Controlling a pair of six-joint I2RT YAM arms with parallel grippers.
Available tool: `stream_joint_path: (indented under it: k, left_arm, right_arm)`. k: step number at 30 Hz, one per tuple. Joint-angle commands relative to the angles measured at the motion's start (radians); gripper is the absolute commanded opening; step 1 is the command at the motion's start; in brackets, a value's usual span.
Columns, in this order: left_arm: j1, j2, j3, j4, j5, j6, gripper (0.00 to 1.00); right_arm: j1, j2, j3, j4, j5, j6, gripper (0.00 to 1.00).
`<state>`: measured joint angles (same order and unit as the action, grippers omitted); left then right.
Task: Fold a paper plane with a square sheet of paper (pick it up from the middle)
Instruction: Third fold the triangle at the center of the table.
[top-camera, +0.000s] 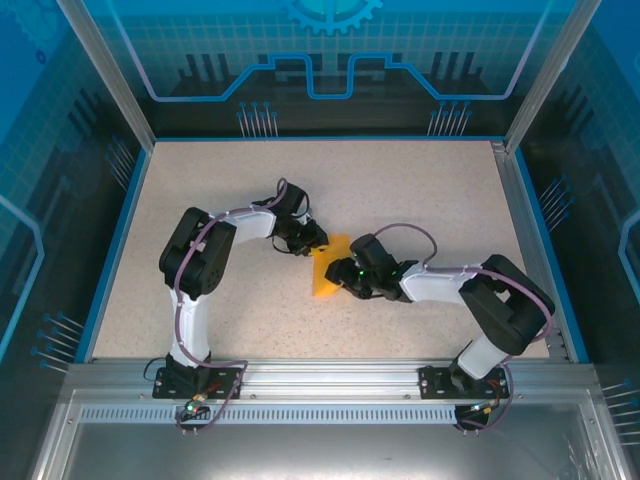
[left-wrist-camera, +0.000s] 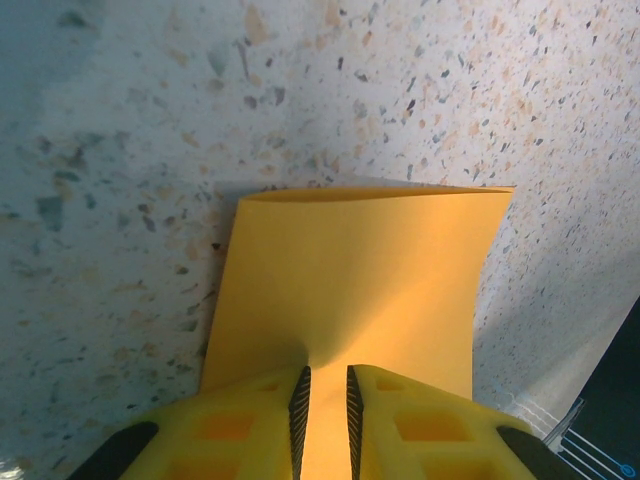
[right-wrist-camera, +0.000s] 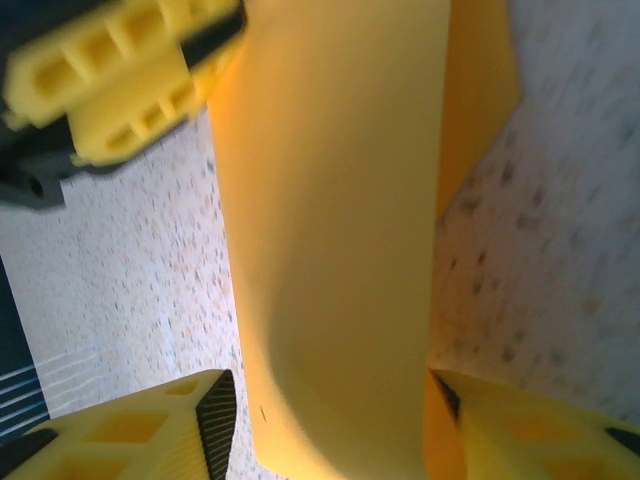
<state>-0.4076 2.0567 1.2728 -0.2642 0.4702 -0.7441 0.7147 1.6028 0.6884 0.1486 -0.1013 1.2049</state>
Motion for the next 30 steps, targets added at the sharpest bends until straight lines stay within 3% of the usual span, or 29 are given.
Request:
stream_joint_path:
  k: [1, 4, 14, 19, 26, 30]
  left_arm:
    - [0.007, 0.025, -0.021, -0.084, -0.013, 0.027, 0.24]
    - [0.007, 0.027, -0.019, -0.088, -0.012, 0.027, 0.23]
    - [0.007, 0.025, -0.012, -0.101, -0.015, 0.035, 0.23]
    - [0.008, 0.025, -0.013, -0.100, -0.015, 0.034, 0.23]
    - [0.008, 0.009, -0.022, -0.092, -0.010, 0.043, 0.24]
    - [0.007, -0.062, -0.061, -0.043, -0.003, 0.057, 0.29]
  right_arm:
    - [-0.042, 0.016, 0.055, -0.023, -0.057, -0.120, 0.57]
    - [-0.062, 0.045, 0.098, -0.021, -0.119, -0.167, 0.61]
    - [-0.118, 0.073, 0.162, -0.148, -0.179, -0.275, 0.62]
    - [-0.153, 0.080, 0.152, -0.129, -0.255, -0.301, 0.62]
    - [-0.168, 0.117, 0.177, -0.135, -0.317, -0.305, 0.51]
    - [-0.189, 0.164, 0.184, -0.152, -0.315, -0.292, 0.41]
